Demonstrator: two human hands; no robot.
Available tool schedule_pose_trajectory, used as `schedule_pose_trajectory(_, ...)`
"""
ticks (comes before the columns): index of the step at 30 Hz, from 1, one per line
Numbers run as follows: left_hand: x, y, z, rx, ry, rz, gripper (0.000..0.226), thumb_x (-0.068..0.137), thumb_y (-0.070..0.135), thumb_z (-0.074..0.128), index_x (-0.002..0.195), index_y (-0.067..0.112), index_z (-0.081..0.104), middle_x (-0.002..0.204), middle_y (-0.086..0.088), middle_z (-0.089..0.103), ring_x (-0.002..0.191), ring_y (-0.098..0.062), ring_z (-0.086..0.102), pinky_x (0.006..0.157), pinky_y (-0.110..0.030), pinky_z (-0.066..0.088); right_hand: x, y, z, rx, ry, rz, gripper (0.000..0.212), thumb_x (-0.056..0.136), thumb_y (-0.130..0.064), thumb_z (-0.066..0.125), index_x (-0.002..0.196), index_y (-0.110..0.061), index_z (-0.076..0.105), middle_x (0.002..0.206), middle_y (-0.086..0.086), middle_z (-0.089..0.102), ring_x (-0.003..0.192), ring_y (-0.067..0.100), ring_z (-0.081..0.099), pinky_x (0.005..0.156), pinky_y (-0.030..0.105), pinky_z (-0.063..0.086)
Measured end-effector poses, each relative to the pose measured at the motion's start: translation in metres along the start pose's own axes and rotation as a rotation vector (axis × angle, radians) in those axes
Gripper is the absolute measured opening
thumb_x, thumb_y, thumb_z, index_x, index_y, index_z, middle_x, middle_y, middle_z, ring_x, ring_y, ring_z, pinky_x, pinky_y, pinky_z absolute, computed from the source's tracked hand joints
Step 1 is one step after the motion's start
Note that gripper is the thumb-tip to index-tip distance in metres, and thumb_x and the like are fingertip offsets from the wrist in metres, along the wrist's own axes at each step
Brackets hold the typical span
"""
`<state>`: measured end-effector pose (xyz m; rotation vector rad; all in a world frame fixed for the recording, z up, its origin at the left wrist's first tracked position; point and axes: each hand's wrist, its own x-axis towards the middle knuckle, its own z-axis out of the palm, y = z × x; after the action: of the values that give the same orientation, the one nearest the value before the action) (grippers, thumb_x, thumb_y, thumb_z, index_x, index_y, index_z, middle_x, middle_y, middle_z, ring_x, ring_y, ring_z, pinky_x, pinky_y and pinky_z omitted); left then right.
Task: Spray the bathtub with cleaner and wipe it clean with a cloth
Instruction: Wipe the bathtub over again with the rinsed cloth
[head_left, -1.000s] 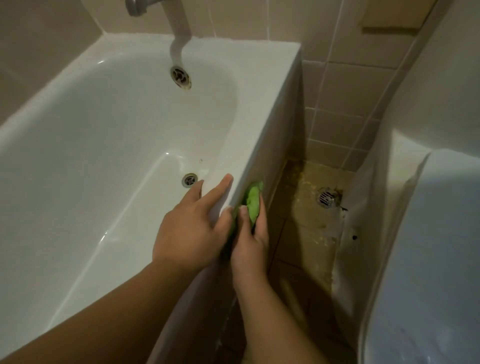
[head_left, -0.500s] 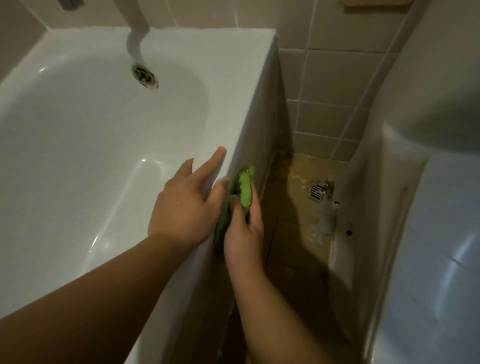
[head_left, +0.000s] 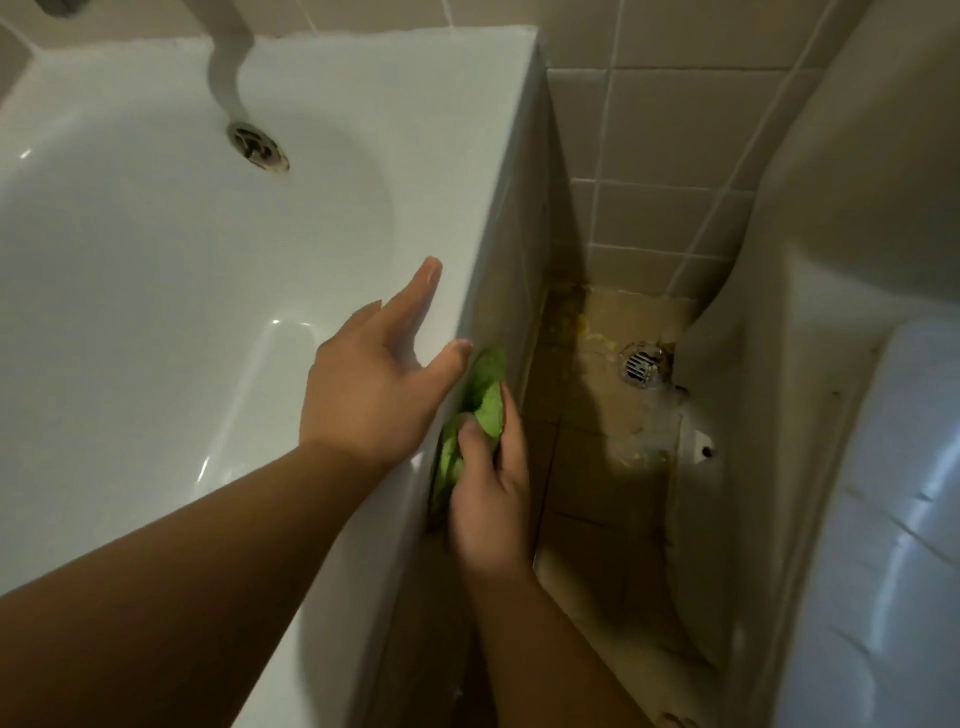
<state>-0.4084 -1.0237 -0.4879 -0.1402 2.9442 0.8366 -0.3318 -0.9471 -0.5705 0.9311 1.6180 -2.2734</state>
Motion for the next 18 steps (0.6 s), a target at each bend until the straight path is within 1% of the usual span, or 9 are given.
schedule_pose_trajectory(1, 0.002, 0.001, 0.0, 0.008, -0.008, -0.002, 0.07, 0.094, 0.052, 0.066, 0.155, 0.052, 0.033, 0.143, 0.005, 0.06, 0.132, -0.014, 0.053, 0.103, -0.025, 0.039, 0.009, 0.0, 0.0, -0.013, 0.002, 0.01, 0.047, 0.101, -0.047, 0.057, 0.145, -0.056, 0.046, 0.149, -0.022, 0.05, 0.133, 0.005, 0.048, 0.114, 0.034, 0.04)
schedule_pose_trajectory(3, 0.005, 0.003, -0.001, 0.013, -0.01, -0.005, 0.071, 0.094, 0.05, 0.066, 0.155, 0.052, 0.031, 0.148, 0.006, 0.056, 0.135, -0.015, 0.051, 0.106, -0.026, 0.038, 0.026, 0.007, -0.002, -0.024, 0.031, 0.042, 0.052, 0.096, -0.055, 0.056, 0.146, -0.056, 0.043, 0.153, -0.015, 0.049, 0.136, 0.012, 0.048, 0.115, 0.04, 0.041)
schedule_pose_trajectory(6, 0.011, 0.006, -0.001, -0.021, -0.025, -0.008, 0.072, 0.093, 0.046, 0.067, 0.155, 0.052, 0.032, 0.153, 0.009, 0.052, 0.14, -0.016, 0.048, 0.109, -0.027, 0.033, 0.032, 0.034, -0.004, 0.004, 0.065, 0.13, 0.054, 0.099, -0.047, 0.058, 0.151, -0.044, 0.046, 0.15, -0.006, 0.054, 0.137, 0.02, 0.05, 0.113, 0.044, 0.043)
schedule_pose_trajectory(8, 0.014, 0.01, 0.0, -0.032, -0.026, -0.015, 0.071, 0.094, 0.044, 0.067, 0.155, 0.053, 0.032, 0.154, 0.01, 0.05, 0.141, -0.017, 0.047, 0.108, -0.027, 0.032, 0.022, 0.051, -0.005, 0.034, 0.082, 0.141, 0.065, 0.087, -0.055, 0.061, 0.15, -0.041, 0.049, 0.146, -0.006, 0.058, 0.134, 0.02, 0.054, 0.112, 0.046, 0.045)
schedule_pose_trajectory(10, 0.017, 0.013, 0.0, -0.022, -0.024, -0.008, 0.071, 0.093, 0.044, 0.067, 0.154, 0.054, 0.032, 0.156, 0.012, 0.048, 0.141, -0.017, 0.047, 0.106, -0.026, 0.033, 0.017, 0.056, -0.005, 0.054, 0.074, 0.119, 0.074, 0.076, -0.062, 0.06, 0.147, -0.043, 0.052, 0.145, -0.008, 0.058, 0.133, 0.017, 0.054, 0.113, 0.046, 0.044)
schedule_pose_trajectory(12, 0.018, 0.014, 0.001, -0.024, -0.015, 0.001, 0.071, 0.093, 0.044, 0.067, 0.154, 0.055, 0.032, 0.158, 0.016, 0.043, 0.144, -0.017, 0.044, 0.109, -0.027, 0.035, 0.025, 0.05, -0.005, 0.054, 0.047, 0.075, 0.065, 0.082, -0.058, 0.06, 0.146, -0.048, 0.051, 0.147, -0.011, 0.056, 0.133, 0.014, 0.052, 0.114, 0.043, 0.043)
schedule_pose_trajectory(14, 0.02, 0.013, 0.002, -0.034, -0.001, 0.012, 0.07, 0.093, 0.044, 0.068, 0.153, 0.056, 0.034, 0.158, 0.018, 0.042, 0.144, -0.015, 0.043, 0.109, -0.025, 0.034, 0.051, 0.051, -0.007, 0.031, 0.059, 0.042, 0.051, 0.097, -0.046, 0.058, 0.147, -0.046, 0.05, 0.147, -0.012, 0.055, 0.132, 0.014, 0.051, 0.114, 0.04, 0.042)
schedule_pose_trajectory(16, 0.023, 0.011, 0.004, -0.049, 0.006, 0.032, 0.07, 0.092, 0.044, 0.068, 0.152, 0.056, 0.035, 0.157, 0.021, 0.042, 0.142, -0.012, 0.045, 0.104, -0.019, 0.033, 0.074, 0.062, -0.01, 0.017, 0.099, 0.057, 0.047, 0.103, -0.037, 0.055, 0.149, -0.04, 0.05, 0.148, -0.007, 0.056, 0.134, 0.018, 0.051, 0.114, 0.042, 0.042)
schedule_pose_trajectory(18, 0.029, 0.009, 0.006, -0.077, 0.008, 0.038, 0.069, 0.091, 0.044, 0.069, 0.151, 0.057, 0.036, 0.157, 0.021, 0.041, 0.133, -0.007, 0.05, 0.097, -0.008, 0.041, 0.076, 0.081, -0.01, 0.025, 0.128, 0.117, 0.049, 0.099, -0.04, 0.056, 0.148, -0.038, 0.052, 0.146, -0.005, 0.058, 0.134, 0.02, 0.053, 0.113, 0.044, 0.044)
